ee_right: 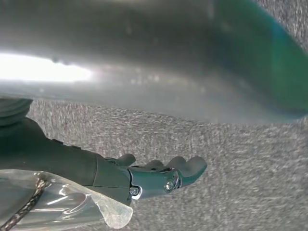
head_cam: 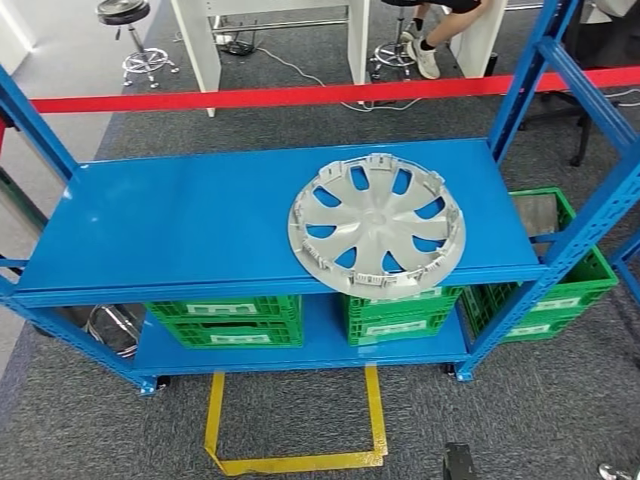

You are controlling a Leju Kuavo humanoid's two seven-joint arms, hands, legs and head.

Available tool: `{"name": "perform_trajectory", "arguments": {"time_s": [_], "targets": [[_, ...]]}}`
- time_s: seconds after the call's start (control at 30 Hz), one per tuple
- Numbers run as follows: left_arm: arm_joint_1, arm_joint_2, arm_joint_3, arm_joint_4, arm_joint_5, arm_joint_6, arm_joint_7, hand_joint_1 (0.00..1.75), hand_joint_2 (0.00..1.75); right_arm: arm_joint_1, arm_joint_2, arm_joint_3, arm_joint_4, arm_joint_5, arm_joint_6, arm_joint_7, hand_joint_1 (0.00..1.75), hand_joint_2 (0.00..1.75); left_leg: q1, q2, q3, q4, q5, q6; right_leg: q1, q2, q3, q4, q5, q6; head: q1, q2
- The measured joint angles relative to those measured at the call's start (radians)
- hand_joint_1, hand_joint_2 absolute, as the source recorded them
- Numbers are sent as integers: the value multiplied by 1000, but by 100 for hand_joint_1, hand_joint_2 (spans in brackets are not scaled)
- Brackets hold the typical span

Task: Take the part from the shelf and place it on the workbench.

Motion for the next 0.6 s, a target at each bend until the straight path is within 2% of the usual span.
{"name": "perform_trajectory", "arguments": {"time_s": [0.03, 0.07, 0.1, 0.13, 0.17, 0.23, 0.3, 0.33, 0.4, 0.43, 0.47, 0.5, 0.53, 0.57, 0.6], "targets": [[1, 0, 1, 0, 0, 0, 1, 0, 0, -1, 0, 0, 0, 0, 0, 0, 0, 0, 1, 3, -9, 17, 5, 0, 1, -14, 2, 0, -2, 0, 0, 0], [3, 0, 2, 0, 0, 0, 2, 0, 0, -2, 0, 0, 0, 1, 0, 0, 0, 0, 2, 6, 2, -4, 27, 1, 2, -26, 5, 0, -5, 0, 0, 0], [4, 0, 4, 0, 0, 0, 2, 0, 0, -3, 0, 0, 0, 1, 0, 0, 0, 0, 1, 13, 29, -58, 62, 6, 3, -38, 10, 0, -8, 1, 0, 0], [4, 0, 6, 0, 0, 0, 3, 0, 0, -4, 0, 0, -1, 2, 0, 0, 0, 0, -2, 34, 62, -124, 92, 13, 3, -48, 15, 0, -12, 3, 0, 0], [3, 0, 7, 0, -1, 0, 4, 0, 0, -5, 0, 0, -1, 2, 0, 1, 0, 0, -9, 56, 93, -184, 111, 21, 6, -59, 19, 0, -17, 8, -1, 0], [-2, 1, 9, 0, -2, 0, 5, 0, 0, -6, 0, 0, -1, 2, 0, 1, 0, 0, -20, 85, 119, -242, 115, 35, 10, -81, 24, -2, -24, 18, 0, 0], [-1, 0, 12, 0, -2, 0, 6, 0, 0, -9, 1, 0, -1, 3, 0, 1, 0, 0, -21, 68, 120, -250, 113, 46, 12, -102, 32, -7, -28, 28, 1, 0], [1, 0, 14, 0, -2, 0, 6, 0, 0, -12, 1, 0, -2, 3, 1, 0, 0, 0, -19, 58, 122, -257, 116, 51, 11, -94, 34, -4, -33, 33, 3, 0], [2, 0, 15, 0, -7, -3, 4, 0, 87, -16, 1, 0, -3, 2, 4, -1, 0, 0, -12, 41, 129, -269, 123, 62, 7, -42, 8, 48, -67, 40, 9, 0], [1, 0, 16, 0, -12, -6, 0, 0, 131, -16, 1, 0, -3, 1, 7, -1, 0, 0, -11, 33, 129, -271, 123, 66, 5, -10, -23, 107, -95, 42, 13, 0], [-1, 0, 15, 0, -20, -9, -4, 0, 175, -14, 1, 0, -3, 1, 11, 0, 0, 0, -11, 25, 129, -271, 123, 69, 5, 10, -61, 174, -121, 44, 14, 0], [-3, 0, 15, 0, -30, -12, -10, 0, 175, -11, 0, 0, -3, 1, 15, 1, 0, 44, -11, 17, 130, -271, 121, 71, 4, 18, -96, 230, -136, 45, 15, 0], [-2, 0, 14, 0, -42, -14, -16, 0, 175, -8, 0, 0, -3, 0, 18, 4, 0, 87, -11, 10, 131, -270, 120, 71, 4, 21, -118, 258, -132, 46, 15, 0], [-1, 0, 13, 0, -56, -15, -23, 0, 175, -6, 0, -1, -3, -1, 23, 6, 0, 131, -11, 4, 134, -269, 118, 70, 4, 22, -123, 247, -109, 47, 15, 0], [0, 1, 9, 0, -73, -14, -30, 0, 175, -4, 0, -2, -3, -5, 30, 10, 0, 175, -9, 0, 137, -267, 114, 68, 3, 22, -110, 202, -70, 49, 15, 0]]}}
